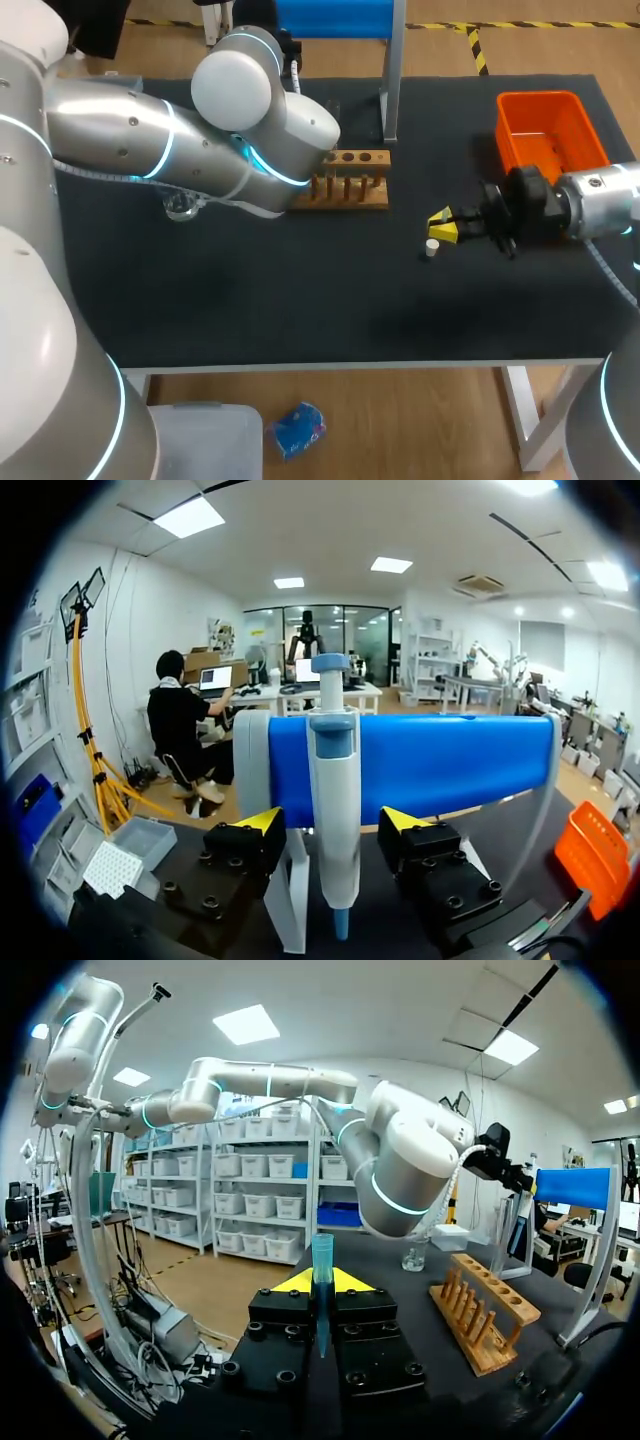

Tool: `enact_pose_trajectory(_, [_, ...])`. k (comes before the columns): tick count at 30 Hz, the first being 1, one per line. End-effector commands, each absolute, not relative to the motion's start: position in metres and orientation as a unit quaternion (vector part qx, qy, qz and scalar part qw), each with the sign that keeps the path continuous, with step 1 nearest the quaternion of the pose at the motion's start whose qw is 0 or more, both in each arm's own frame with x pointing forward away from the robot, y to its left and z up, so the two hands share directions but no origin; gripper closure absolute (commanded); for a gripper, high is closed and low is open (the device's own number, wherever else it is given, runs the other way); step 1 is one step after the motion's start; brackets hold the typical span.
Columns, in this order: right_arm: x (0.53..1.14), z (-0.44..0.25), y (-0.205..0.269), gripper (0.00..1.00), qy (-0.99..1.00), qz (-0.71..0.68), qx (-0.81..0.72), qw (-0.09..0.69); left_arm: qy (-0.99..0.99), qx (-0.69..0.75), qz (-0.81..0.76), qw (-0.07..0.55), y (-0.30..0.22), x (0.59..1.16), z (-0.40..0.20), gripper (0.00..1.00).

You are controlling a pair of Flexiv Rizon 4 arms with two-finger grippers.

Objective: Invert the test tube, pick up the pipette, mount the tip to pipette, aspirate from beaker and dispense into the tube, eject the tip, return the pipette, and cap with the stopper.

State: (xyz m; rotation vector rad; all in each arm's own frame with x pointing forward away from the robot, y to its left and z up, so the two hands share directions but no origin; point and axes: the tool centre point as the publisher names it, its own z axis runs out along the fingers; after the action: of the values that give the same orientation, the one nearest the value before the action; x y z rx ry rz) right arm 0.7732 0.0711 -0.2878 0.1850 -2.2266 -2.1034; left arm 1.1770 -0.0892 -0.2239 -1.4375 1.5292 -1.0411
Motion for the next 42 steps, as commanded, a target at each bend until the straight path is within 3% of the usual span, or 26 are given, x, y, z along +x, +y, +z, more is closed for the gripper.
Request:
enact_pose_trajectory(1, [0.772, -0.287, 0.071, 1.0, -0.726, -0.684, 0.06, 0.036, 0.599, -0.564, -0.413, 0.391, -0.091, 1.182, -0.229, 0.44])
enact_pose_trajectory(38, [0.772, -0.287, 0.071, 1.0, -0.726, -0.684, 0.06, 0.036, 0.601, -0.561, -0.418, 0.387, -0.09, 1.195, -0.232, 0.56])
enact_pose_trajectory(39, [0.772, -0.287, 0.071, 1.0, -0.726, -0.684, 0.06, 0.036, 0.601, -0.561, -0.418, 0.387, -0.09, 1.195, -0.232, 0.57])
enact_pose_trajectory(42, [0.772, -0.287, 0.071, 1.0, -0.726, -0.684, 0.06, 0.036, 0.601, -0.561, -0.418, 0.387, -0.089, 1.195, -0.232, 0.73])
